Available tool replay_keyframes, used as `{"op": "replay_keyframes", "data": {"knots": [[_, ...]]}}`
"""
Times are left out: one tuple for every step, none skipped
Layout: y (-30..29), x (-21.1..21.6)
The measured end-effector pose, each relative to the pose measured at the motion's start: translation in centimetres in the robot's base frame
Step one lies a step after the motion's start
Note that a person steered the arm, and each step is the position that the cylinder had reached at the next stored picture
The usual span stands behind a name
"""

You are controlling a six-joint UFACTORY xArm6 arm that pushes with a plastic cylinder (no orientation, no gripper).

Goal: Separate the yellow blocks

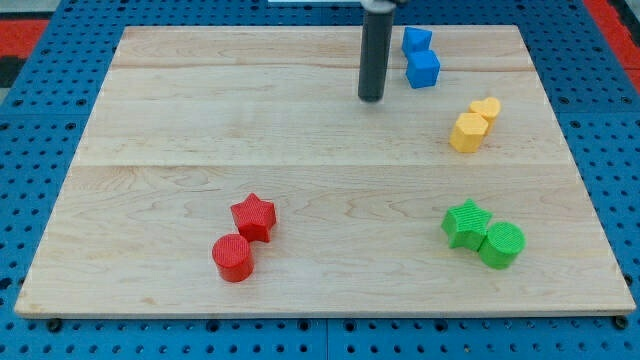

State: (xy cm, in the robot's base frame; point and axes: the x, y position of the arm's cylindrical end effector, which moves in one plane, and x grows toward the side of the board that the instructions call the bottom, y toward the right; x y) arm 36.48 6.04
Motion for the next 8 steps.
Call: {"op": "replay_keyframes", "data": {"knots": [[2.5, 6.8], [7.6, 10.0], [13.4, 10.4], [16.1, 7.3], [16.2, 2.7], [16.2, 1.0], [12.7, 1.0], [10.6, 1.1]]}}
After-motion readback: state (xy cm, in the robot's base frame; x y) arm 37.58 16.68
